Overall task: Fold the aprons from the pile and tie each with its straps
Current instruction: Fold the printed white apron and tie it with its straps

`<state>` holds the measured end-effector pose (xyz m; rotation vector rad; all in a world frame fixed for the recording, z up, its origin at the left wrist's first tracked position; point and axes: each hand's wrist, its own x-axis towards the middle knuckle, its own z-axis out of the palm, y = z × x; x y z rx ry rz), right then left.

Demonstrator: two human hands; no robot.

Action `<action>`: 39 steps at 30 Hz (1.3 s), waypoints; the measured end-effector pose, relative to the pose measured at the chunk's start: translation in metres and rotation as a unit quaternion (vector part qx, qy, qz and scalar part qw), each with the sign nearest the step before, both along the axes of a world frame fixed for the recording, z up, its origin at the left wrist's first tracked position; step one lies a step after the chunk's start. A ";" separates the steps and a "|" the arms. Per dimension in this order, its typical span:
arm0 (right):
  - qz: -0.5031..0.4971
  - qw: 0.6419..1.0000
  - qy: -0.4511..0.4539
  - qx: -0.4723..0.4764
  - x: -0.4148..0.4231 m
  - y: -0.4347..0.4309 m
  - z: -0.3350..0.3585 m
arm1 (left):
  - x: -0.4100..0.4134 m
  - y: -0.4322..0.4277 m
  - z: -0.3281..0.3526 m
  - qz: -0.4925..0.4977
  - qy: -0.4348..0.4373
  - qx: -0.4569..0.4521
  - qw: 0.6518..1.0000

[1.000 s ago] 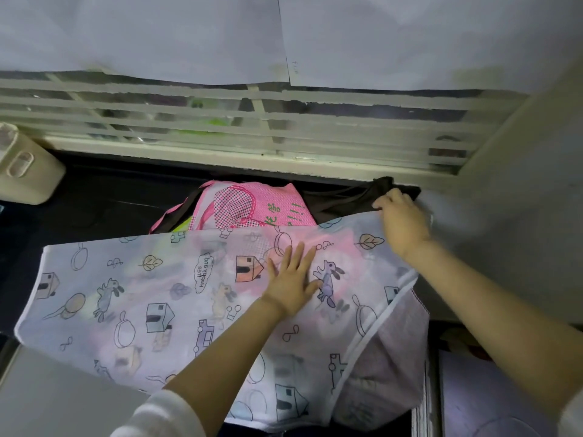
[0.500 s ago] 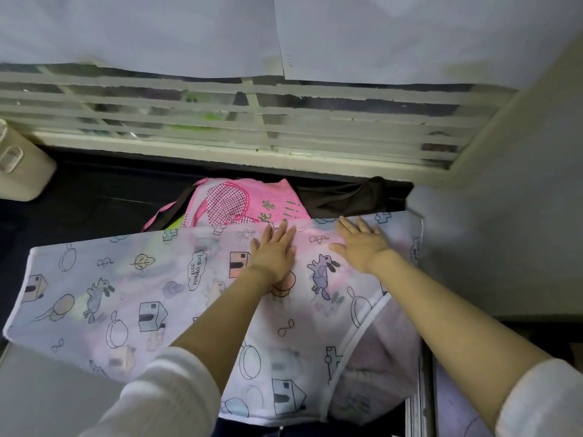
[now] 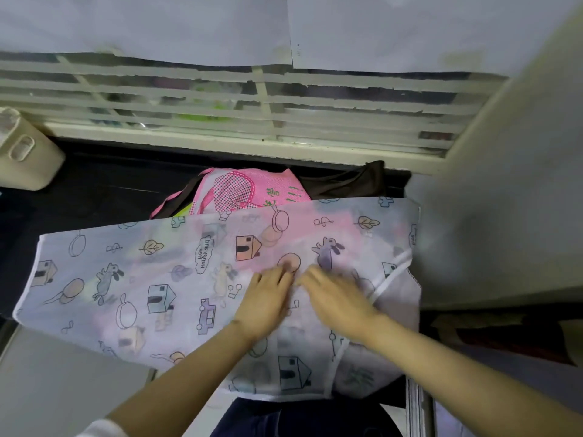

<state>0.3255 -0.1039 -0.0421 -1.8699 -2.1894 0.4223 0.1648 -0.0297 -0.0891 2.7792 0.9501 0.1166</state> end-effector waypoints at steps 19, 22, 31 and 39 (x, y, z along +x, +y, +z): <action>-0.022 0.952 -0.176 -0.251 -0.124 -0.086 -0.034 | -0.130 -0.097 -0.025 -0.048 0.197 0.034 0.979; 0.002 0.960 -0.152 -0.236 -0.118 -0.093 -0.030 | -0.129 -0.101 -0.021 -0.040 0.193 0.047 0.979; -0.080 0.977 -0.086 -0.180 -0.121 -0.112 -0.022 | -0.135 -0.113 -0.001 0.051 0.171 0.004 0.984; -0.091 0.979 -0.075 -0.167 -0.125 -0.124 -0.016 | -0.153 -0.101 0.015 -0.005 0.132 0.030 0.991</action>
